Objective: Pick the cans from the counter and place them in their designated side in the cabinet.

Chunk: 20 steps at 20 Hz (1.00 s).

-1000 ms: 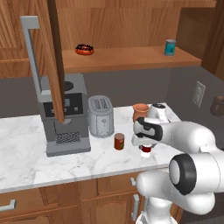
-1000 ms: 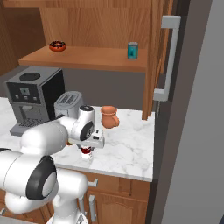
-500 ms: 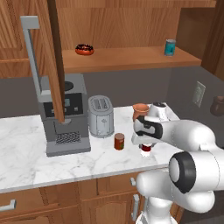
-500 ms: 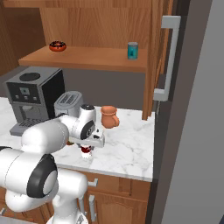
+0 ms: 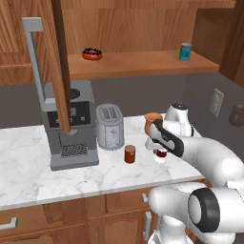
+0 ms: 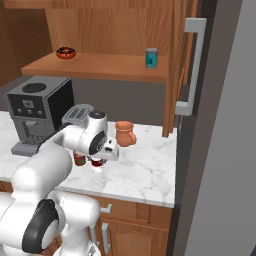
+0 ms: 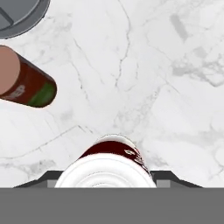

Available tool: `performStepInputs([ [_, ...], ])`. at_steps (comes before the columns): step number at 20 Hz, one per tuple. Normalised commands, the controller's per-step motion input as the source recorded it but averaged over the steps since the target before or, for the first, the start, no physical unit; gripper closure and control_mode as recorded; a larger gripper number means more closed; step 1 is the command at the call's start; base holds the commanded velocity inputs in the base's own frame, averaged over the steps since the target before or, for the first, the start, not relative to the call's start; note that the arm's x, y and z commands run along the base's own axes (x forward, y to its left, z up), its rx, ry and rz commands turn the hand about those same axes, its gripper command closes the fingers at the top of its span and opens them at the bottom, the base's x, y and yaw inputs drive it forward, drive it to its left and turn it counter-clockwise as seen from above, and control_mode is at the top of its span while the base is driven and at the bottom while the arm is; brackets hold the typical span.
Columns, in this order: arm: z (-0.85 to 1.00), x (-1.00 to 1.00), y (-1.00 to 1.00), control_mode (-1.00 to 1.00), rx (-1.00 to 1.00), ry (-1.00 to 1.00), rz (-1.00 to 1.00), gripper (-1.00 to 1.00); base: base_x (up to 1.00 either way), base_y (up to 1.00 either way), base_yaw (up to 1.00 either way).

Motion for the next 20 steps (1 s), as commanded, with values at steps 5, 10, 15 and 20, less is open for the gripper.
performStepInputs([
  [5,0.48,-0.16,0.0,-1.0,0.0,-0.11,0.0,1.0,0.0,0.0,0.0],
  [10,0.45,-0.12,-0.01,-1.0,0.0,-0.09,0.0,1.0,0.0,0.0,0.0],
  [15,0.42,-0.13,-0.04,-1.0,0.0,-0.07,0.0,1.0,0.0,0.0,0.0],
  [20,0.36,-0.12,-0.05,-1.0,0.0,-0.07,0.0,1.0,0.0,0.0,0.0],
])
